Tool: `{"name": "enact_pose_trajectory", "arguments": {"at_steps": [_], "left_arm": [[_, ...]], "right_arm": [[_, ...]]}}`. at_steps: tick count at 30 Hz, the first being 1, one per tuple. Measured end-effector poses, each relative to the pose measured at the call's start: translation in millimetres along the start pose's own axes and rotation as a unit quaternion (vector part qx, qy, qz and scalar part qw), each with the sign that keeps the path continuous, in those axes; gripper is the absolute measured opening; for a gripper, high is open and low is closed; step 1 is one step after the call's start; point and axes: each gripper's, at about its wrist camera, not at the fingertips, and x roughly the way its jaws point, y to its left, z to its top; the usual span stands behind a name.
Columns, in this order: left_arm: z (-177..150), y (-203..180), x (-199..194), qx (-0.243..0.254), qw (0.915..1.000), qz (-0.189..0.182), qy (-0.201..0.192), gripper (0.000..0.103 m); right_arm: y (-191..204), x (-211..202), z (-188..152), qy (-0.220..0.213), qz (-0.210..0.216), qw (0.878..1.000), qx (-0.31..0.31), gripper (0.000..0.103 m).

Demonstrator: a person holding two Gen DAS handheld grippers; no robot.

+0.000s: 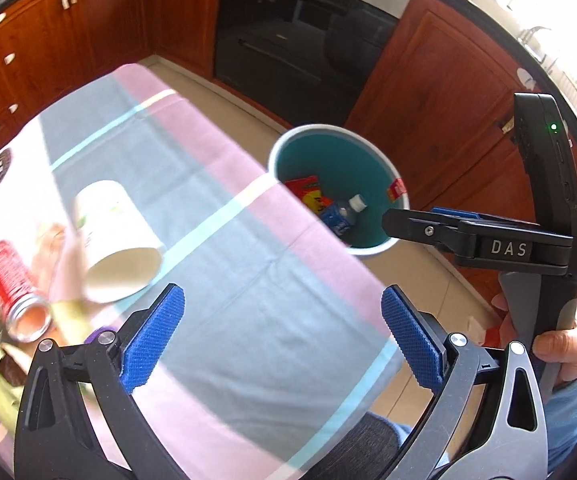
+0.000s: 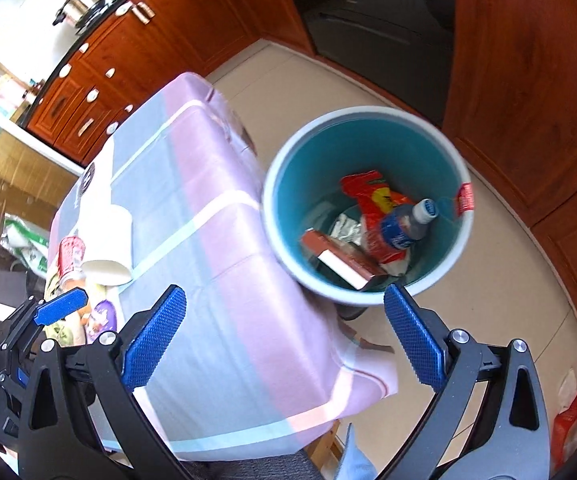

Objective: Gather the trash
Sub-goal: 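Move both tools back toward the table, then grasp the green corn husks with the left gripper while the right gripper grasps the purple egg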

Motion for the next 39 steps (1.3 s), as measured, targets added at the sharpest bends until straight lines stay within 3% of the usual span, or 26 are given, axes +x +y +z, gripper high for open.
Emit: {"name": "enact_pose_trajectory", "arguments": {"at_steps": [9,19,27,32,34,37,38,39], "left_arm": [[-46,74,-54,-0.045,0.9967,0.063,-0.026,0.099],[-87,162,-86,-0.095,0.9868,0.126,-0.037,0.099],[-109,203,-80,-0.143,0.9832,0.109,-0.032,0.099],[-109,199,-73,-0.122,0.9866,0.099,-0.045,0.098],[-108,199,-68,-0.116,0.9876,0.095,-0.045,0.092],[-108,199,-65,-0.115,0.9882,0.089,-0.049,0.071],[-108,199,-66,-0.111,0.9879,0.096,-0.051,0.051],[-109,199,-65,-0.109,0.9884,0.093,-0.050,0.042]], "right_arm": [[79,14,-18,0.025,0.023,0.998,-0.058,0.095],[140,35,-11,0.040,0.025,0.994,-0.095,0.095],[179,65,-6,0.063,0.026,0.991,-0.112,0.095],[199,81,-27,0.089,0.035,0.986,-0.135,0.095],[208,91,-39,0.109,0.038,0.982,-0.147,0.095],[221,102,-55,0.122,0.036,0.977,-0.168,0.095],[224,104,-58,0.122,0.034,0.977,-0.173,0.095],[227,106,-61,0.122,0.034,0.976,-0.177,0.095]]}}
